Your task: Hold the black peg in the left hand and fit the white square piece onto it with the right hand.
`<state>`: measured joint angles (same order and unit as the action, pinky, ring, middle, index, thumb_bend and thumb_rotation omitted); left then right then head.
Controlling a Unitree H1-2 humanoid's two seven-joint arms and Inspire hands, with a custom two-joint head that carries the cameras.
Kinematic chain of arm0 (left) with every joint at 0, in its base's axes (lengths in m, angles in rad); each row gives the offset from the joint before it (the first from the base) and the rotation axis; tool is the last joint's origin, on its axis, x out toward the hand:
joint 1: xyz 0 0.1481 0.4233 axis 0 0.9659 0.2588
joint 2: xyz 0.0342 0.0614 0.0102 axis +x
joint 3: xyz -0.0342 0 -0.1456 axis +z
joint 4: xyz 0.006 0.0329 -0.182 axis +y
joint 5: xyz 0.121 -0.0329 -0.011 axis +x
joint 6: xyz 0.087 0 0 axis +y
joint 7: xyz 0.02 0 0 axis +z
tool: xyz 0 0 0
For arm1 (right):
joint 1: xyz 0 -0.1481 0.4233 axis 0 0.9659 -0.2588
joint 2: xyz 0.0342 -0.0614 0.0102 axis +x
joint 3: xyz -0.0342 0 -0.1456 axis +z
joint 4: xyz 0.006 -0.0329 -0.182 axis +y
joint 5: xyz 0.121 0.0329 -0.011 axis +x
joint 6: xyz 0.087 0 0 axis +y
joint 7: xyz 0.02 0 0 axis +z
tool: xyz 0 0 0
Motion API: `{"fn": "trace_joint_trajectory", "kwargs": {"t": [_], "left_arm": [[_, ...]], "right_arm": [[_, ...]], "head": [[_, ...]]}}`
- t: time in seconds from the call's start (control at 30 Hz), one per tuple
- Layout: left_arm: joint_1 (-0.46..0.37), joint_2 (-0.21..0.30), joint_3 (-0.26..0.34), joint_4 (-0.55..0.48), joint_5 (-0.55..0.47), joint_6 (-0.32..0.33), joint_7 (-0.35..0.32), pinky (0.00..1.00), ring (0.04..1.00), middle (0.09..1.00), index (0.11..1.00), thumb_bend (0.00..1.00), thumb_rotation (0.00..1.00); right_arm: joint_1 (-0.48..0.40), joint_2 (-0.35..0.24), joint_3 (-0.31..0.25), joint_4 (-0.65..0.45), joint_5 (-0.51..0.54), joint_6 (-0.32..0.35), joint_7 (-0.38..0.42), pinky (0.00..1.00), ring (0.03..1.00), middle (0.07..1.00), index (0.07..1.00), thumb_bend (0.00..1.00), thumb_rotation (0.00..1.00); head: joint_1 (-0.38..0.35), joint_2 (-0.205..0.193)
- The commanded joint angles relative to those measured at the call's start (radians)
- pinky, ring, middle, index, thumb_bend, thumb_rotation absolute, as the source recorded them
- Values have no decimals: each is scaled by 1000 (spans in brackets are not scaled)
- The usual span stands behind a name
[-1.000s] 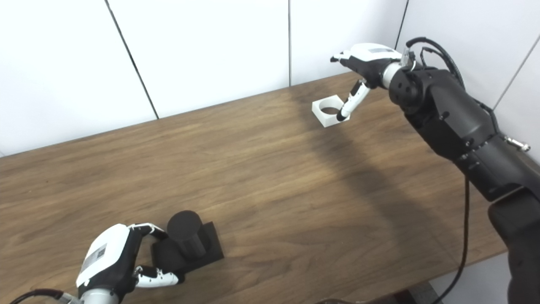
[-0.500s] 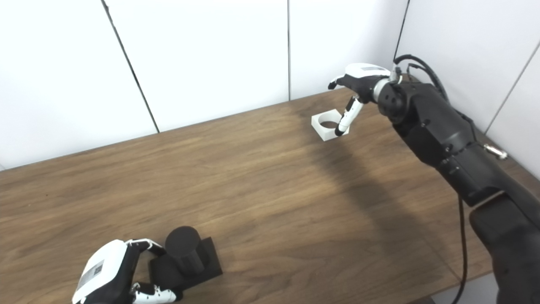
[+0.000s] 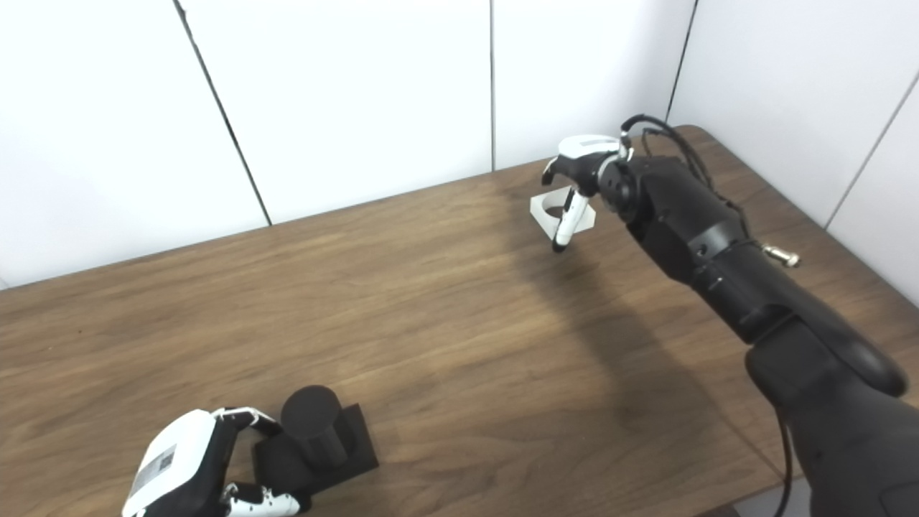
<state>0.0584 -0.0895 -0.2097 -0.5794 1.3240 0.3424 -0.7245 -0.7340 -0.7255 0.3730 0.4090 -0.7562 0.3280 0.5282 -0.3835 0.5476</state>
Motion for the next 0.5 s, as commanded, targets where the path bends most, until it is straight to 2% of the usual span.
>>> {"fn": "trace_joint_trajectory", "kwargs": {"t": [0.0, 0.47], "left_arm": [[10, 8, 3, -21, 17, -5, -16, 965, 920, 797, 483, 523, 50], [18, -5, 7, -42, 10, -6, -40, 960, 922, 802, 483, 523, 49]], "right_arm": [[-76, -19, -8, -4, -17, -18, -23, 1000, 1000, 955, 866, 996, 258], [-90, -27, 0, 28, -25, 0, -4, 1000, 1000, 963, 848, 965, 223]], "head": [[0, 1], [8, 23]]}}
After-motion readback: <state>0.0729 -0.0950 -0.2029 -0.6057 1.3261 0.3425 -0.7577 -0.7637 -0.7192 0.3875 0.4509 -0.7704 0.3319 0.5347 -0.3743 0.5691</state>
